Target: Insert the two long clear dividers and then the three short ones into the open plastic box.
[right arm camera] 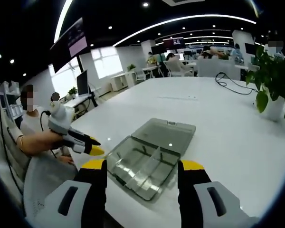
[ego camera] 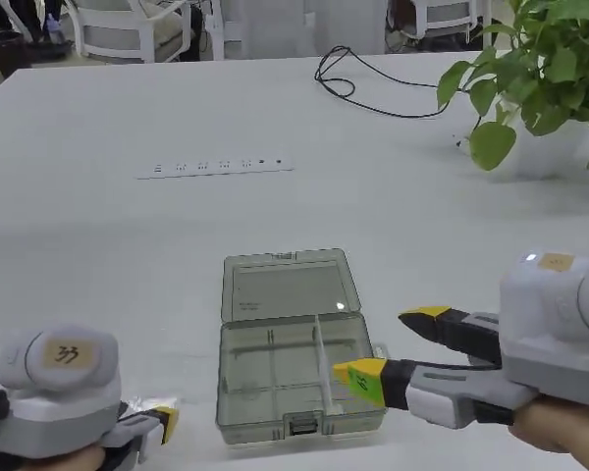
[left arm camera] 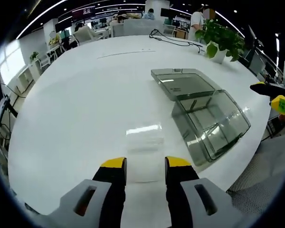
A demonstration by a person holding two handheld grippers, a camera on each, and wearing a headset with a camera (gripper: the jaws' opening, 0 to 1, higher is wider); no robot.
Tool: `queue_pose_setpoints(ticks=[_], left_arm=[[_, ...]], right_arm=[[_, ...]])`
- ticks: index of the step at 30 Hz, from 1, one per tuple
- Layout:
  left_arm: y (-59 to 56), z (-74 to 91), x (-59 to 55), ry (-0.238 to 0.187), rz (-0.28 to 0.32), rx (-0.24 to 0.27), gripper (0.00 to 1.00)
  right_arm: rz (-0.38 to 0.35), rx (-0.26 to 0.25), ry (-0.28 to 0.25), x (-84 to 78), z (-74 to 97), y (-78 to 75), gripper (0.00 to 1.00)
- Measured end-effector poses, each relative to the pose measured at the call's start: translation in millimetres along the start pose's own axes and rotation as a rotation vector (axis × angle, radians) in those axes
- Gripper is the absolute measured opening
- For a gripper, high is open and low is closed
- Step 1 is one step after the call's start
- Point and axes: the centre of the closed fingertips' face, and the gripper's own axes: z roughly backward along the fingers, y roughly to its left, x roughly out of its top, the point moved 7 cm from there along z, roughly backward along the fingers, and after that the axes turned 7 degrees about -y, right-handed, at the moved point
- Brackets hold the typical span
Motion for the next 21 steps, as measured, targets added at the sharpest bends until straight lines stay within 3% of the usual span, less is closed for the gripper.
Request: queue_pose_setpoints(ticks=[2,5,9,12,19,21], left_arm=[[-1.3,4.5,4.1,-0.026,0.008,0.000,0.30],[-5.7,8.4,12.6,-0.094,0.078,-0.034,0.30],[-10.7,18.5,20.5,-0.132,0.083,-0.041,0.30],[-19.8,22.9,25.6,-0.177,0.145,-0.094,0.30],[-34.6,28.4,29.8,-0.250,0.188,-0.173,0.30],[-37.6,28.8,30.2,-0.250,0.201,-0.188,0.30]], right_arm=[[-0.030,0.001,-0.018,2.7,-2.9,2.4,0.59],[-0.051,0.006,-0.034,6.2,-7.6,7.4,0.58],[-0.103,0.033,-0.053,9.7,-15.5,18.4,0.56],[-0.143,0.051,-0.067,11.5,-22.3,25.7,0.55],[-0.211,0.083,-0.082,13.3,-36.2,41.0,0.49],[-0.226,0.086,-0.085,13.1,-39.1,44.1,0.47]])
